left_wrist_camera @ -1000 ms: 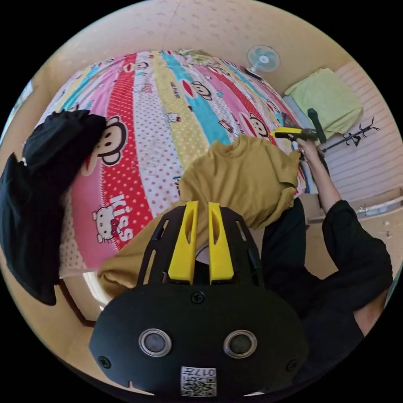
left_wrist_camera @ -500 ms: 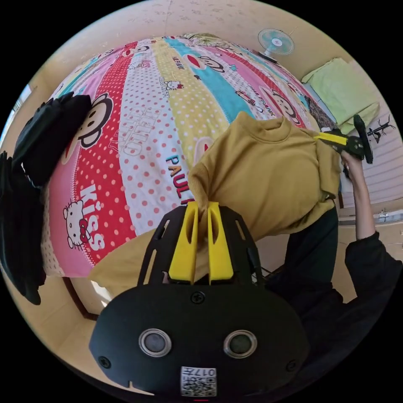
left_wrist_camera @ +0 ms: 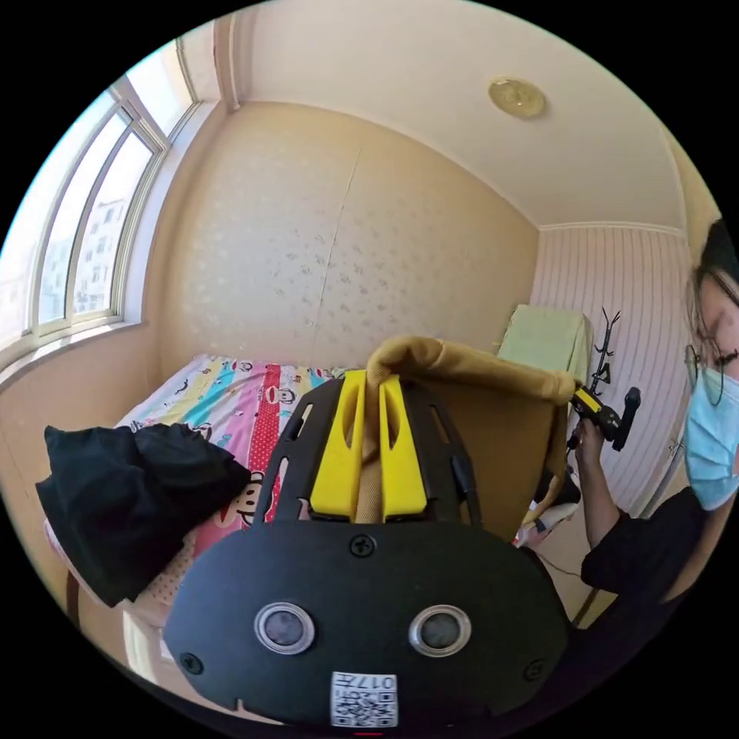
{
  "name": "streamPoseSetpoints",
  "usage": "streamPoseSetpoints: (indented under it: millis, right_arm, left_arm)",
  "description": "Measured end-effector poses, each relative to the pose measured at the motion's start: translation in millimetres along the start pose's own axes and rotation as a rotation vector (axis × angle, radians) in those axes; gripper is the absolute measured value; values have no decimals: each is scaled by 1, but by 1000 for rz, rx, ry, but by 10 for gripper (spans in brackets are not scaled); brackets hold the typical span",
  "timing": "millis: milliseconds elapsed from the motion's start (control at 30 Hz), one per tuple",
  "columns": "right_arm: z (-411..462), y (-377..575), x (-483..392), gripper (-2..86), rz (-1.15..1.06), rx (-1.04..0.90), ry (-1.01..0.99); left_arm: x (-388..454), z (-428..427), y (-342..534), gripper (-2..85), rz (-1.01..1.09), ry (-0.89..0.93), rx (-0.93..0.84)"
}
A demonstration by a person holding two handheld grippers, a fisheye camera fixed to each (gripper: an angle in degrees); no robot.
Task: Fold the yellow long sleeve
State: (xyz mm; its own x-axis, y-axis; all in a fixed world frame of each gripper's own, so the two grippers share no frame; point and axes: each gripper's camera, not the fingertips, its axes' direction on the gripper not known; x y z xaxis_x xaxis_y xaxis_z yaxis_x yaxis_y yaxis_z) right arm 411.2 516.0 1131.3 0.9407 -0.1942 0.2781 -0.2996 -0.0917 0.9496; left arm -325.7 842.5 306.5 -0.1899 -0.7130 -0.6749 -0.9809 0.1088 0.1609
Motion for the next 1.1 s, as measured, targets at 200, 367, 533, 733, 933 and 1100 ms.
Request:
streamPoseSetpoints:
  millis: [200,367,533,733,933,1100]
  right_arm:
    - [236,-33,30,86,128,-457,-174]
    - [283,47,24,92,310,-654,-351]
    - [220,177,-40,110,203,-847,-615]
    - [125,278,-76,137,338,-977,-672]
    - [100,279,-71,43,69,-1083,-461]
    - [75,249,0,38,55,-1057,-372]
  left_arm:
    - [-97,204,-55,91,-161,-138,-414]
    - [-114,254,23,101,-97,-219,-631]
    - [-100,229,148,103,-10,-139,-788]
    - [-111,178,249,147,-272,-106,-928]
    - [-113,158,289,39,-349,15,-1013]
    - [-111,120,267,40,-283,227,-1081]
